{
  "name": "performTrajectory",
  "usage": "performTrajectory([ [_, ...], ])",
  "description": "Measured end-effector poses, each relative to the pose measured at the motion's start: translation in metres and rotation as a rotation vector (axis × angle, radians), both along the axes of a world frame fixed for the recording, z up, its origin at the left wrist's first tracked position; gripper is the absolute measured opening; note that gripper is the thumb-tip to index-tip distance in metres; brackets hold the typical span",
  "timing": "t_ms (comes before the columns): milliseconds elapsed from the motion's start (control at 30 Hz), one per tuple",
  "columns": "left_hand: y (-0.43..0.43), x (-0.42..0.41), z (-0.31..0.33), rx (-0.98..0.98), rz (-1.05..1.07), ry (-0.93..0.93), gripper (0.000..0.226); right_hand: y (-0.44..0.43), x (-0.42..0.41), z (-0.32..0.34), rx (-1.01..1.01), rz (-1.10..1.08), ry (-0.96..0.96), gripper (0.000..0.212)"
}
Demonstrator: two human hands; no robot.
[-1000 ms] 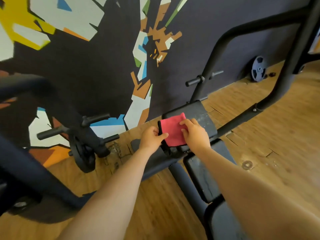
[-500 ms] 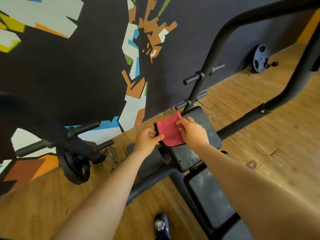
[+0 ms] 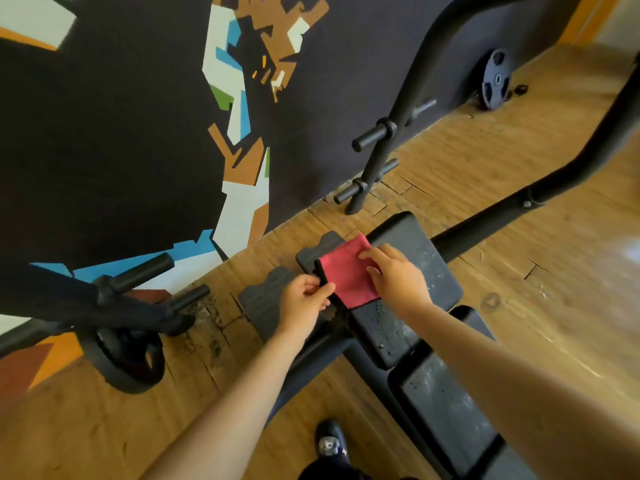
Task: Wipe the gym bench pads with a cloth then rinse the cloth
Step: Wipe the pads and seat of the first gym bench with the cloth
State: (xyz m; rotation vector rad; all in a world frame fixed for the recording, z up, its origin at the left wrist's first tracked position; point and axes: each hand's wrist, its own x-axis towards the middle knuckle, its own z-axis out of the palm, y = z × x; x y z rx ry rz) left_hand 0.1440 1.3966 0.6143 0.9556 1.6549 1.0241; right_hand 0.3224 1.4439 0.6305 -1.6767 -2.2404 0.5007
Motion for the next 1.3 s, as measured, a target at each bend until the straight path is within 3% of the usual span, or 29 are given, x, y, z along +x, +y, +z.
performTrajectory([
  [233,0.012,0.01,0.001,0.073,0.066,0.028,0.017,0.014,-0.004,0.007,0.103,-0.046,0.08,0.027],
  [500,0.014,0.01,0.003,0.043,0.118,0.032,0.026,0.025,-0.007,0.001,0.008,0.002,0.048,0.038],
  [667,0.012,0.01,0.01,0.059,0.195,-0.036,0.013,0.03,-0.012,-0.003,0.169,0.082,0.006,0.028],
  [900,0.009,0.013,0.003,0.073,0.174,0.163,0.011,0.036,-0.043,-0.011,0.149,0.393,-0.162,0.051],
  [1100,0.001,0.003,-0.001,0.038,0.142,0.274,0.013,0.036,-0.05,-0.019,0.28,0.423,-0.245,0.04],
  [1300,0.009,0.003,-0.002,0.06,0.091,0.337,0.017,0.043,-0.047,-0.025,0.356,0.386,-0.169,0.03],
])
